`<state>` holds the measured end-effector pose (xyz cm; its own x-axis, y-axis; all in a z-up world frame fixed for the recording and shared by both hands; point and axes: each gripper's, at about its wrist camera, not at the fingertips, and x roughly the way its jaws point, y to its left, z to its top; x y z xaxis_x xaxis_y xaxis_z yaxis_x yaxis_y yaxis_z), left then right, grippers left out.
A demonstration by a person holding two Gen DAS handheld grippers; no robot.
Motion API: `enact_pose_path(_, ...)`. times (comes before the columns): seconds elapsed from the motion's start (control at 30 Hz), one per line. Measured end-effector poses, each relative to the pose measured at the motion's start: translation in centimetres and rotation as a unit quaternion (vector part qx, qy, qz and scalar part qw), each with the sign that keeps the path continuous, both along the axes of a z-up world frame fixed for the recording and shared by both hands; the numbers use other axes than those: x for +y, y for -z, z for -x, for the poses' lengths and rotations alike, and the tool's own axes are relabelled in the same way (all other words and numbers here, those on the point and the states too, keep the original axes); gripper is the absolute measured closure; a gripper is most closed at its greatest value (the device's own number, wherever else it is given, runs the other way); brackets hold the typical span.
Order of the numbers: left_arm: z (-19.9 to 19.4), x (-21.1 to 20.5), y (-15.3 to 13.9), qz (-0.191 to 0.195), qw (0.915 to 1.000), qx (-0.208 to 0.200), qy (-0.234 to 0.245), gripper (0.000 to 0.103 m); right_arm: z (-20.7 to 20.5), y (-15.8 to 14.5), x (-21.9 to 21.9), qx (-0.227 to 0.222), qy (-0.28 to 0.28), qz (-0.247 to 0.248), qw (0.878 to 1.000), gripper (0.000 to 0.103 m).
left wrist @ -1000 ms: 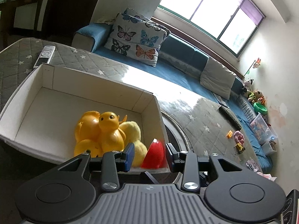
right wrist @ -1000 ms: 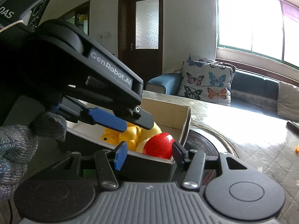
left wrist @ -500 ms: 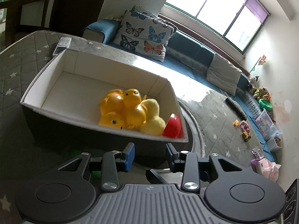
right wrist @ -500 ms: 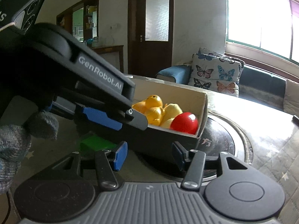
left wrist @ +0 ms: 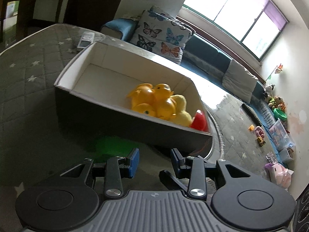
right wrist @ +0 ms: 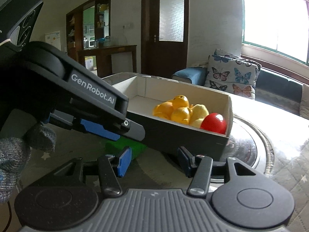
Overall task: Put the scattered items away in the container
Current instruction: 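Withdraw both grippers from the box toward the green block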
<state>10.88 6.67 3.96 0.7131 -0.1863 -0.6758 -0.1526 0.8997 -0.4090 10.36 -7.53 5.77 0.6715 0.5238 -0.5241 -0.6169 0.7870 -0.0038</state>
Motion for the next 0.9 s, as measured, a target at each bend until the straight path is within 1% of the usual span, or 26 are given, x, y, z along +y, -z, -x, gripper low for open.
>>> enact_pose_path(0.1, 0.7, 0.9, 0.2, 0.003, 0.9999, 0.002, -0.012, 0.064, 0.4, 0.1, 0.5, 0.002, -0.005, 0.001, 1.0, 0.048)
enact_pose_path(0.17, 1.1, 1.7, 0.3, 0.004, 0.9997, 0.004, -0.022, 0.064, 0.6, 0.2, 0.8, 0.003, -0.008, 0.002, 1.0, 0.042)
enact_pose_path(0.37, 1.8, 3.6, 0.9, 0.012, 0.9987, 0.011, -0.049, 0.064, 0.9, 0.6, 1.6, 0.008, -0.021, 0.006, 1.0, 0.042)
enact_pose_path(0.73, 1.3, 5.4, 1.8, 0.03, 0.997, 0.021, -0.068, 0.064, 0.3, 1.6, 3.2, 0.023, -0.037, 0.02, 0.999, 0.042)
enact_pose_path(0.9, 1.0, 6.3, 2.0, 0.044, 0.9959, 0.019, -0.077, 0.064, -0.5, 2.2, 4.0, 0.032, -0.044, 0.025, 0.998, 0.042)
